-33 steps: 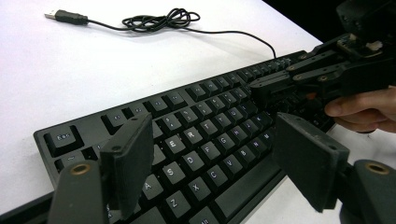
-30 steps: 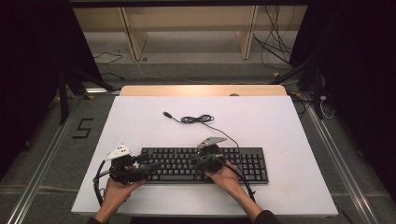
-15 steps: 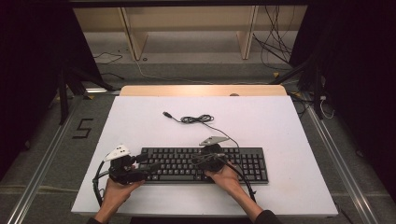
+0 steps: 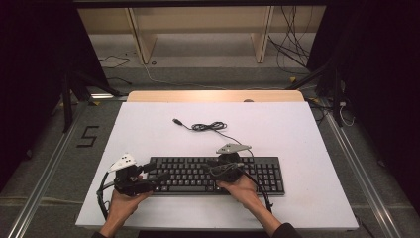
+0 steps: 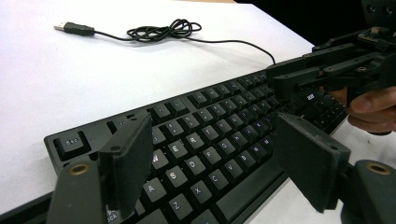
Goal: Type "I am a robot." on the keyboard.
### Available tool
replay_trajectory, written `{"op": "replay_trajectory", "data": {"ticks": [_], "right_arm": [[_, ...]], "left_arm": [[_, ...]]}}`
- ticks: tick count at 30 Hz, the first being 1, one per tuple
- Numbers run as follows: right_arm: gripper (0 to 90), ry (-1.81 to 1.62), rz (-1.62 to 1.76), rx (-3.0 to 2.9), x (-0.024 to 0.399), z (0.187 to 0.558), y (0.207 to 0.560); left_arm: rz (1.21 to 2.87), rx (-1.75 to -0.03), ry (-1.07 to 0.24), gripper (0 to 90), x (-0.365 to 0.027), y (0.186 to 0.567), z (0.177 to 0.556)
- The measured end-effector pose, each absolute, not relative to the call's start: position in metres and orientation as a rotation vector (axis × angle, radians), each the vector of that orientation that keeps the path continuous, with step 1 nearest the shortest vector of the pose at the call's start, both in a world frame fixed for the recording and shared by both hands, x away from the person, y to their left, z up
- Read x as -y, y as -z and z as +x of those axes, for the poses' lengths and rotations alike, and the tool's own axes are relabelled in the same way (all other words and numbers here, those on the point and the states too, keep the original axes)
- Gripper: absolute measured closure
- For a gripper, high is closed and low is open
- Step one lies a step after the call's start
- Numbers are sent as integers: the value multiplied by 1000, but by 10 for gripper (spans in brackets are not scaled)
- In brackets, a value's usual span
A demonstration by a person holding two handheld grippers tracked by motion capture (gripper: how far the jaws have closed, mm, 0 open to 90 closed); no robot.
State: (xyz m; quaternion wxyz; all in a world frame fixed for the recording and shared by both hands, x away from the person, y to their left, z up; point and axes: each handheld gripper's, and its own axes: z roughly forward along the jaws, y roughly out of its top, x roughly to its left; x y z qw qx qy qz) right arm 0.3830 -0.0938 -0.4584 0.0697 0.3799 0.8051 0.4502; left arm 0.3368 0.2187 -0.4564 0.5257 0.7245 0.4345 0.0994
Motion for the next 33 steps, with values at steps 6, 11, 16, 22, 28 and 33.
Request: {"op": "replay_trajectory", "data": {"ticks": [6, 11, 16, 22, 28, 33], "right_arm": [[532, -1368, 1135, -2424, 93, 381, 457], [457, -1380, 1131, -2431, 92, 380, 457], [429, -1399, 1123, -2431, 91, 379, 456], [394, -1402, 1114, -2444, 88, 377, 455], [373, -1414, 1100, -2447, 84, 375, 455], [373, -1417, 1083, -2458, 80, 373, 454]], "left_arm": [[1726, -1040, -238, 282, -219, 456, 337], [1727, -1040, -237, 281, -219, 456, 337], [1727, -1040, -238, 281, -219, 456, 336], [1728, -1039, -238, 279, -219, 456, 336], [1721, -1044, -239, 274, -222, 456, 334], [1724, -1042, -242, 271, -223, 456, 334]]}}
